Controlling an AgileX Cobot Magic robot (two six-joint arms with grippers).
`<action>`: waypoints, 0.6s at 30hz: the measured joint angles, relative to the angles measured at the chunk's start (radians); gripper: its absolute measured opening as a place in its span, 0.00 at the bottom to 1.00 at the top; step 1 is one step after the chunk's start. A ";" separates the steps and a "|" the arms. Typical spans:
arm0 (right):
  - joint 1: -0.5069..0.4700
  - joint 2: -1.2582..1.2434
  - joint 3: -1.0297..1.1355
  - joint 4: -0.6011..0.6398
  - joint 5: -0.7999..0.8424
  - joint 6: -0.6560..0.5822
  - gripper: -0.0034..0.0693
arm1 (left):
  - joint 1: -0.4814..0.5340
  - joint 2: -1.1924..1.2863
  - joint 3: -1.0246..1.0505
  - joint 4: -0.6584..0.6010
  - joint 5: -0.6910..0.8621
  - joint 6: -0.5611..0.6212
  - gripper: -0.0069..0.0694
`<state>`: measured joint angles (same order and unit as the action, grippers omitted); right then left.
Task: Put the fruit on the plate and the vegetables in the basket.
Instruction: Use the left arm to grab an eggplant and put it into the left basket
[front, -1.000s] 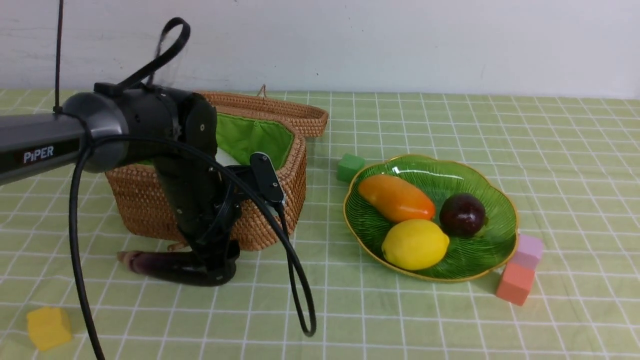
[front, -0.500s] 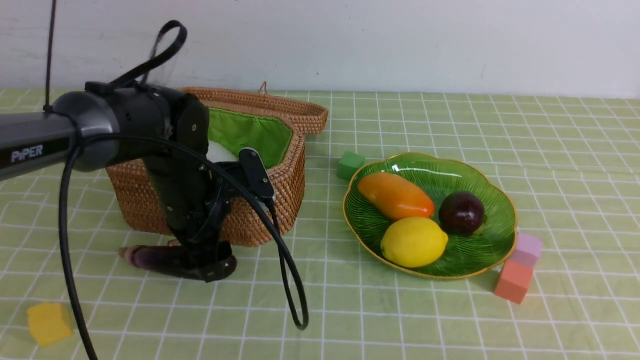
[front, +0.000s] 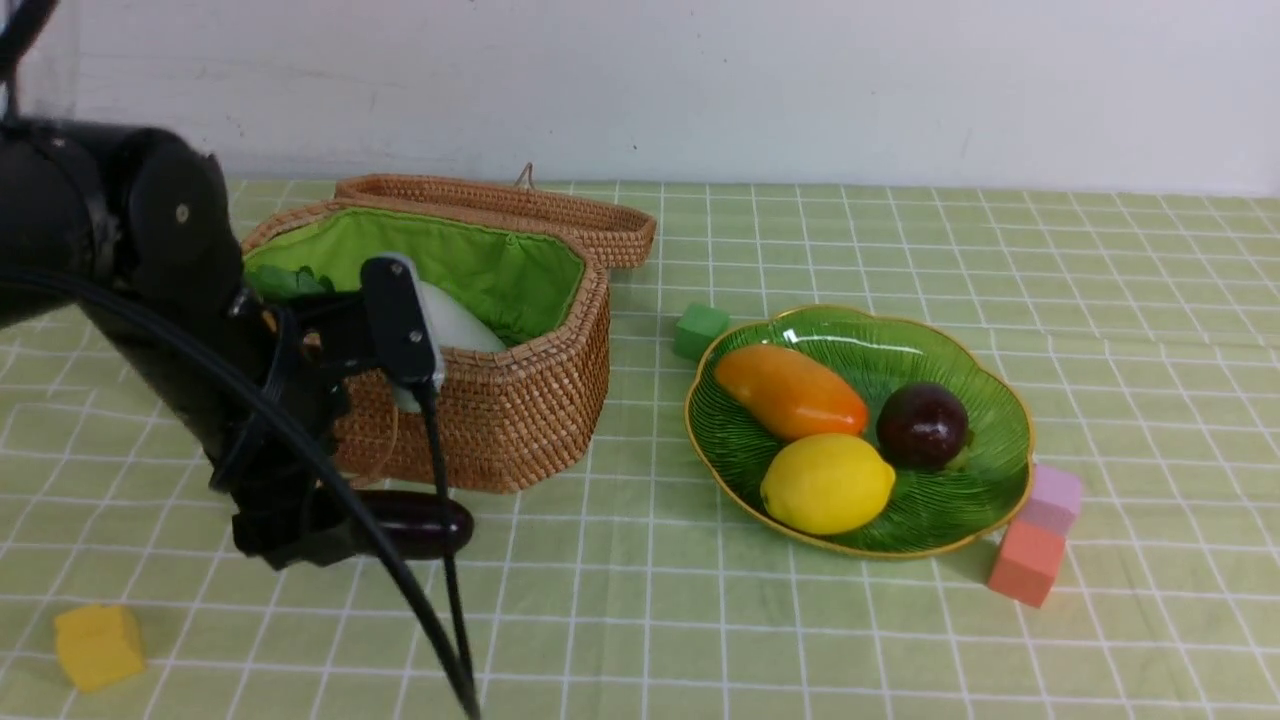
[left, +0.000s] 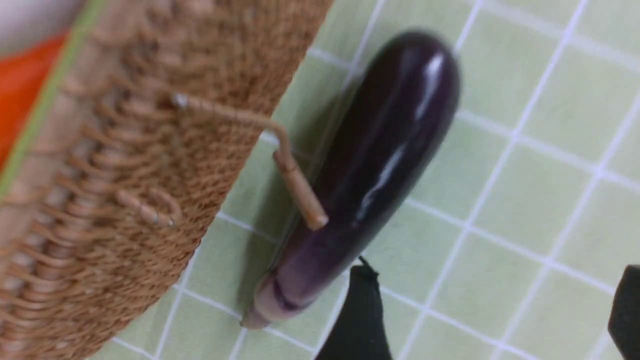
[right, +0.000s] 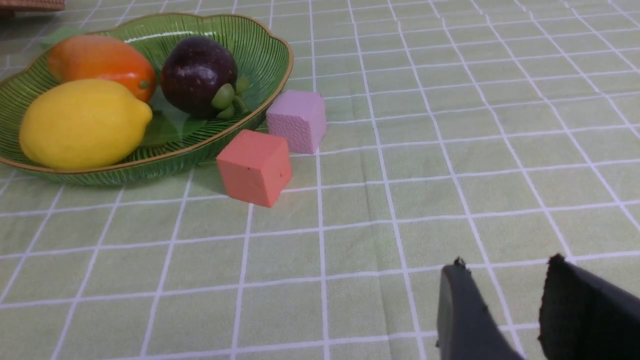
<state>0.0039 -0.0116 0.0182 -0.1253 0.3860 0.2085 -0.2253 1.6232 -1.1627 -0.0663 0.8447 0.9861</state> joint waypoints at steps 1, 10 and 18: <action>0.000 0.000 0.000 0.000 0.000 0.000 0.38 | 0.011 0.011 0.032 0.002 -0.057 0.021 0.88; 0.000 0.000 0.000 0.000 0.000 0.000 0.38 | -0.033 0.117 0.059 0.011 -0.184 0.123 0.86; 0.000 0.000 0.000 0.000 0.000 0.000 0.38 | -0.039 0.165 0.053 0.030 -0.259 0.137 0.86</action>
<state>0.0039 -0.0116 0.0182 -0.1255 0.3860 0.2085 -0.2647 1.7879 -1.1100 -0.0363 0.5862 1.1235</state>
